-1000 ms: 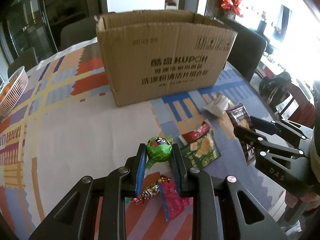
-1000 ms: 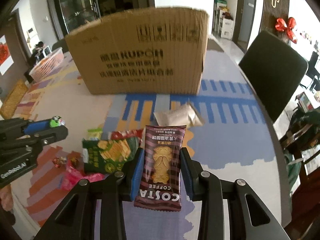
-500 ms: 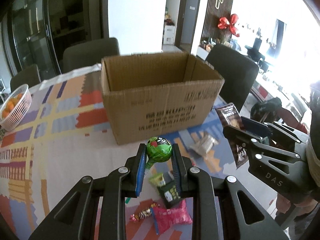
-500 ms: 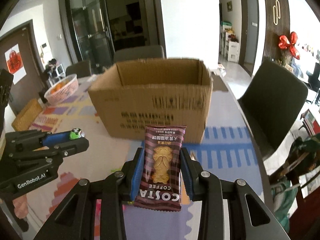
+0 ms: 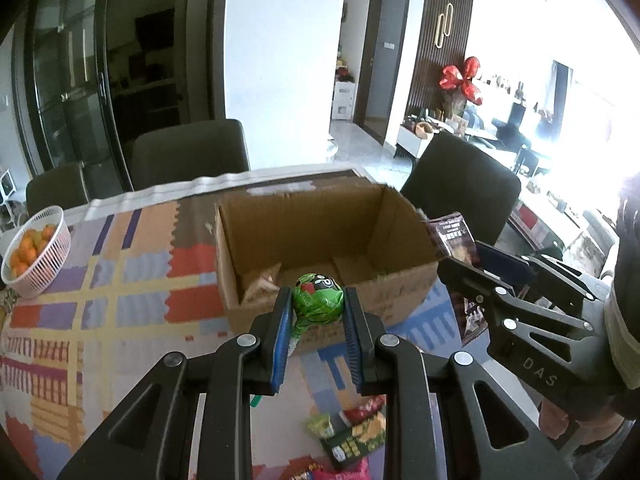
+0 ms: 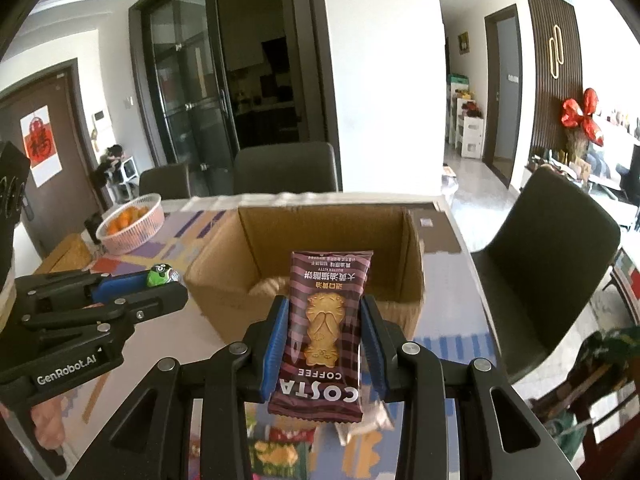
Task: Organize snacks
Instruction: 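Carry the lollipop and Costa pack over the box and open both tools inside, then move both tools back down to the snacks beside the box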
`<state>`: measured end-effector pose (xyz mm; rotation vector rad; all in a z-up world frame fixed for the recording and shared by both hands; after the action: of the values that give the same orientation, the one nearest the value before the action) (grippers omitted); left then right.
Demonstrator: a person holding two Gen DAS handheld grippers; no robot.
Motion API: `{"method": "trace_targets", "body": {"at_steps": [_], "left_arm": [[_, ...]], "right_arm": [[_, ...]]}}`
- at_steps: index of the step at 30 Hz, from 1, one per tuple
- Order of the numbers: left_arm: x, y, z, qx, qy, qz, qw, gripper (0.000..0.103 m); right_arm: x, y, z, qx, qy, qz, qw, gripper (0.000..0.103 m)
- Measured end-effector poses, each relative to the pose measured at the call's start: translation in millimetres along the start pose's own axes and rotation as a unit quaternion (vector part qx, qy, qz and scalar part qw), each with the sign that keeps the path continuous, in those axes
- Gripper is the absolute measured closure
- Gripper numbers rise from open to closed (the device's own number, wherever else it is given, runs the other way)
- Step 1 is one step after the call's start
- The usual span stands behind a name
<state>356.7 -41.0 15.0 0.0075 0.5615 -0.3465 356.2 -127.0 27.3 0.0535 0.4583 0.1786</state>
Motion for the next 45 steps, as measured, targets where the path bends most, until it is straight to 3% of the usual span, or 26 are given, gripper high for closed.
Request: {"method": "trace_targets", "body": {"at_steps": [9,16,30,32,34,45], "left_arm": [[23.1,14.0,30.4,-0.008,0.006,0.000,1.0000,0.078],[49.5,28.1,48.9,-0.017,0.016,0.000,0.9997,0.078],[97.5,36.0,41.9,-0.022,0.069,0.009,0.9974,0.075],[97.9,37.8,43.2,-0.021,0.067,0.019,0.9974,0.056],[94.1,40.2,43.0,-0.017,0.061,0.027,0.9977,0.055],[37.9,38.0,28.3,0.015,0.013,0.058,0.9981,0.053]], "right_arm": [[27.2,5.7,32.3,-0.010,-0.005,0.010,1.000,0.066],[59.4,3.7,43.5,-0.015,0.016,0.011,1.000,0.066],[104.9,-7.1,42.0,-0.009,0.064,0.005,0.998,0.066],[106.6,-9.8,43.0,-0.011,0.060,-0.004,0.998,0.060],[106.2,-12.6,43.2,-0.013,0.060,-0.015,0.998,0.050],[66.5,-3.4,38.3,-0.023,0.035,-0.002,0.999,0.047]]}}
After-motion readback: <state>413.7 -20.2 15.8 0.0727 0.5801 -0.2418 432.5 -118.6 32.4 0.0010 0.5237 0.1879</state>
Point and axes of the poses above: each gripper's, at about its wrist camera, not at the fingertips, and x roughly the way its jaws point, y to its left, z to its top, the point moved 9 cm from there along x, roughly the way its jaws point, and after that the axes turned 11 degrees about -y, right-handed, at the moved point
